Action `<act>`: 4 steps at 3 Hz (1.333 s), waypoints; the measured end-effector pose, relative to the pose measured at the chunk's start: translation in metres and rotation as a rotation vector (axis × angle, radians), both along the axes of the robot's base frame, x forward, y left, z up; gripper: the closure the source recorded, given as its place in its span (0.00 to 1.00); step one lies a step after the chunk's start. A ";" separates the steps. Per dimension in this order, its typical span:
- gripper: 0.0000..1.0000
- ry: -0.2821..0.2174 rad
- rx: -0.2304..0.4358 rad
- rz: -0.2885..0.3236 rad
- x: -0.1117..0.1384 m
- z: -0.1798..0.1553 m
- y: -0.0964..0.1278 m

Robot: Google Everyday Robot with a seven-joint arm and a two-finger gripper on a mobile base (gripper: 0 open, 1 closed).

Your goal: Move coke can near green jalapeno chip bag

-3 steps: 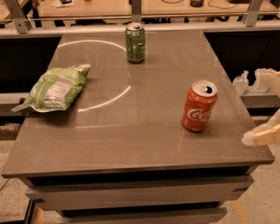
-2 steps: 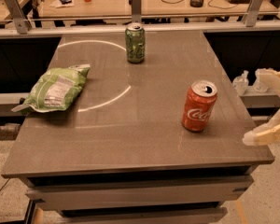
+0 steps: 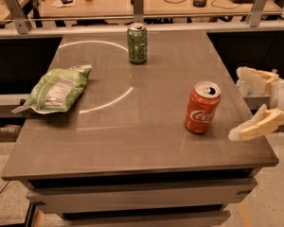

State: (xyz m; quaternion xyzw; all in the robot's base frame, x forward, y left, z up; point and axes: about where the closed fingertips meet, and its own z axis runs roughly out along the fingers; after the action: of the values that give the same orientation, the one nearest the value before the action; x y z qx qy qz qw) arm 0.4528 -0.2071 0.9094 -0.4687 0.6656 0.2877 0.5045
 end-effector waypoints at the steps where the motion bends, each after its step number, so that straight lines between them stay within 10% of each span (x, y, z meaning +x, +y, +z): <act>1: 0.00 -0.017 0.049 0.077 0.018 -0.012 0.013; 4: 0.00 0.017 0.166 0.186 0.015 -0.036 0.040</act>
Offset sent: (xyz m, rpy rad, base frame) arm 0.0374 0.0207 -0.0433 0.1683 0.0002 0.1732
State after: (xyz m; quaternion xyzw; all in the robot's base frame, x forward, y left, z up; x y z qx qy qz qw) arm 0.4680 -0.1673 0.8735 -0.4827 0.5974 0.3911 0.5071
